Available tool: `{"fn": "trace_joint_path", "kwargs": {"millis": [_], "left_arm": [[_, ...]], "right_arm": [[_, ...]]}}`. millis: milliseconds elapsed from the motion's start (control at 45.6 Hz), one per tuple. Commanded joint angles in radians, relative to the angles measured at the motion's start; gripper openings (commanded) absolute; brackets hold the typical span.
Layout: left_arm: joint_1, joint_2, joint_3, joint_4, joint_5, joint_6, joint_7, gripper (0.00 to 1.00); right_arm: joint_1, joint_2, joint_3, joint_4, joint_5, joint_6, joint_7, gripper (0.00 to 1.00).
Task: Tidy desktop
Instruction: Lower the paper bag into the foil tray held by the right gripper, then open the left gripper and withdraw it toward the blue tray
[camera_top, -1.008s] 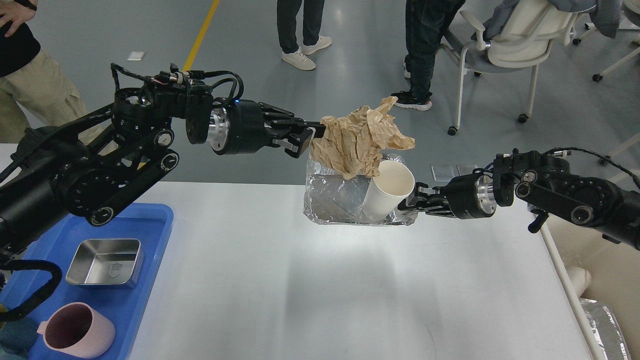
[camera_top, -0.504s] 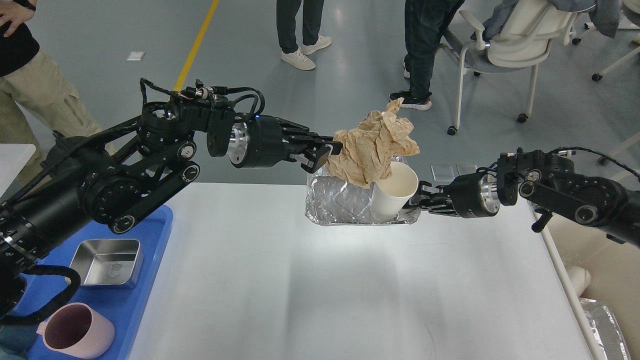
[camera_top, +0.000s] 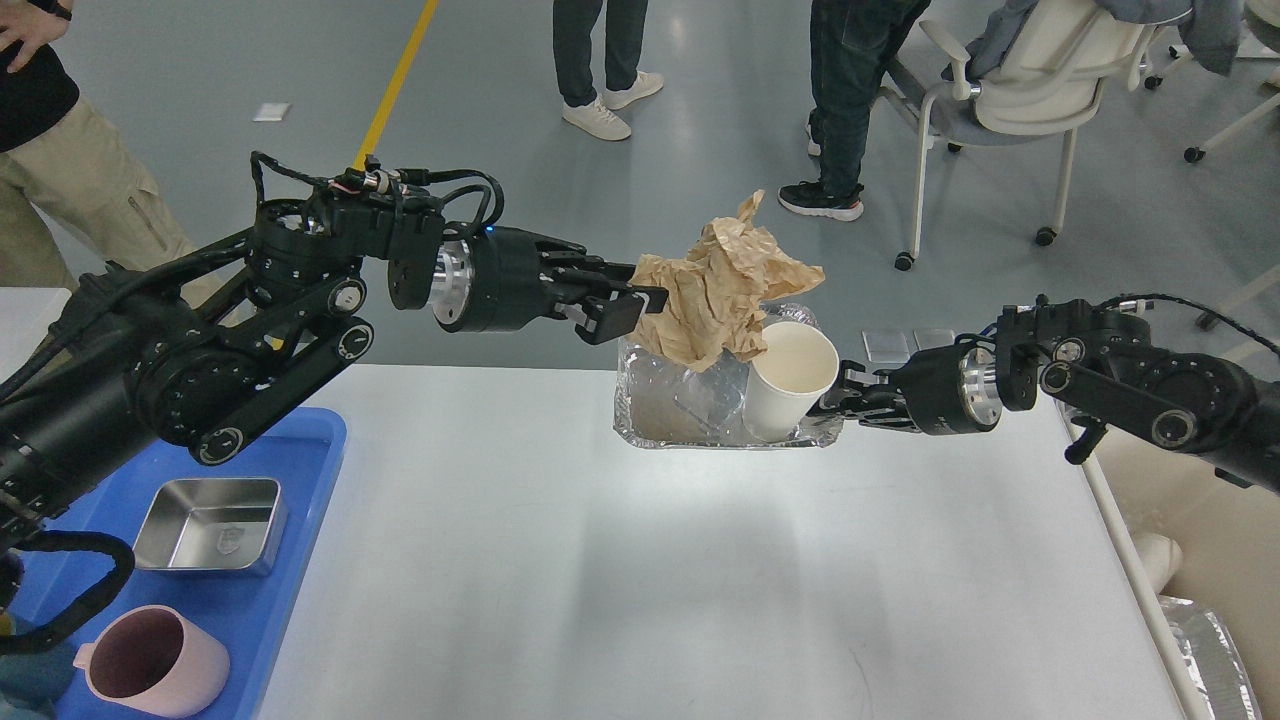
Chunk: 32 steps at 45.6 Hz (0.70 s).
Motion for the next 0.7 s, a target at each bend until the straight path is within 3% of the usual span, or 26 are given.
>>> {"fn": "trace_joint_path", "kwargs": {"millis": [0, 66, 110, 526, 680], "left_arm": [[0.025, 0.033, 0.001, -0.017, -0.007, -0.010, -0.001, 0.67], [0.028, 0.046, 0.001, -0.025, -0.008, -0.012, -0.002, 0.82], [0.032, 0.053, 0.001, -0.028, -0.008, -0.014, -0.003, 0.86], [0.038, 0.072, -0.019, -0.028, -0.135, -0.007, 0.014, 0.97], [0.132, 0.159, -0.039, -0.028, -0.233, 0.042, 0.045, 0.97]], "right_arm": [[-0.002, -0.005, 0.002, 0.000, 0.000, 0.000, 0.000, 0.00], [0.000, -0.005, 0.002, 0.000, 0.000, 0.000, 0.000, 0.00], [-0.001, -0.005, 0.002, 0.000, 0.001, 0.000, 0.000, 0.00], [-0.006, -0.012, 0.003, 0.000, 0.001, 0.000, 0.000, 0.00], [-0.008, -0.018, 0.003, 0.000, 0.001, -0.003, 0.000, 0.00]]}}
